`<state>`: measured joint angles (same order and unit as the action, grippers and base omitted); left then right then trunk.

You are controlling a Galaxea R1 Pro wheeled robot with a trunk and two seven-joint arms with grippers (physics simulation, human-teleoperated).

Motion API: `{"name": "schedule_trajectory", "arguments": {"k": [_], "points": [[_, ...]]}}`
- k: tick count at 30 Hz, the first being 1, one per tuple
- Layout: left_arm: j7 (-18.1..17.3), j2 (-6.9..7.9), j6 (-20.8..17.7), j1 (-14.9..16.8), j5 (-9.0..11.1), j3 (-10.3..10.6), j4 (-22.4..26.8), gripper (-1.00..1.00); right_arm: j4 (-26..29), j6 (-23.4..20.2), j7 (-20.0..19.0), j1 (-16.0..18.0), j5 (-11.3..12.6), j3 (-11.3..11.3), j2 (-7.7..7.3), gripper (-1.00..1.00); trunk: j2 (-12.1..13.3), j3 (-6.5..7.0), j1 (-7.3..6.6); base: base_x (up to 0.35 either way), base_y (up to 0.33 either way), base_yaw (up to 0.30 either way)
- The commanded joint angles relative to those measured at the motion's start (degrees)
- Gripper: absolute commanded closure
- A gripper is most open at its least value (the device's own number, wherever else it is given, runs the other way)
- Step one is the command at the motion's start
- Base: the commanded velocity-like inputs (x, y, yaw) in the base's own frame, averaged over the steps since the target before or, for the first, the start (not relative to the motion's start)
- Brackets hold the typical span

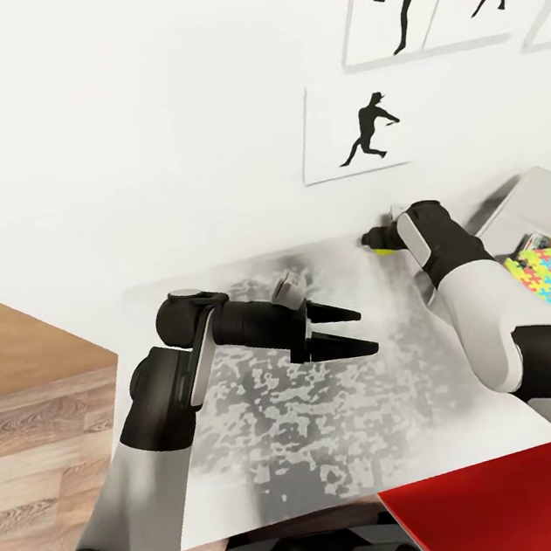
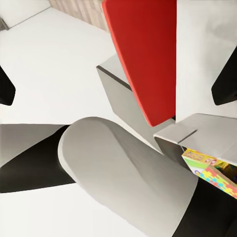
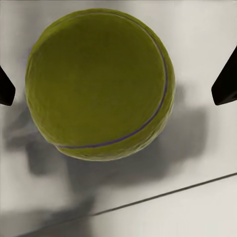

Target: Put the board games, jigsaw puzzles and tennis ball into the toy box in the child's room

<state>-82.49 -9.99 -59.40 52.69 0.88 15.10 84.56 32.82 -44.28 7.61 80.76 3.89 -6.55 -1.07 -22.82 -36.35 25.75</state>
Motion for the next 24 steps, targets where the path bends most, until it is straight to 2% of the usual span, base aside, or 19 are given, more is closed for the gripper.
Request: {"name": "schedule_trajectory", "arguments": {"k": [1, 15, 16, 24], "points": [[-0.1, -0.01, -0.6, 0.0, 0.1, 0.0, 0.0, -1.00, 0.1, -0.2, 0.4, 0.1, 0.4, -0.1, 0.01, -1.00, -0.1, -0.14, 0.03, 0.000, 0.000, 0.000], [-0.1, -0.01, -0.6, 0.0, 0.1, 0.0, 0.0, -1.00, 0.1, -0.3, 0.4, 0.7, 0.4, 0.0, -0.07, -1.00, -0.1, -0.56, 0.03, 0.000, 0.000, 0.000], [-0.1, -0.01, -0.6, 0.0, 0.1, 0.0, 0.0, -1.00, 0.1, -0.3, 0.4, 0.7, 0.4, 0.0, -0.07, 1.00, -0.1, -0.56, 0.03, 0.000, 0.000, 0.000], [-0.1, -0.01, -0.6, 0.0, 0.1, 0.3, 0.0, -1.00, 0.1, -0.3, 0.3, 0.7, 0.4, 0.0, -0.31, 1.00, -0.1, -0.56, 0.03, 0.000, 0.000, 0.000]]}}
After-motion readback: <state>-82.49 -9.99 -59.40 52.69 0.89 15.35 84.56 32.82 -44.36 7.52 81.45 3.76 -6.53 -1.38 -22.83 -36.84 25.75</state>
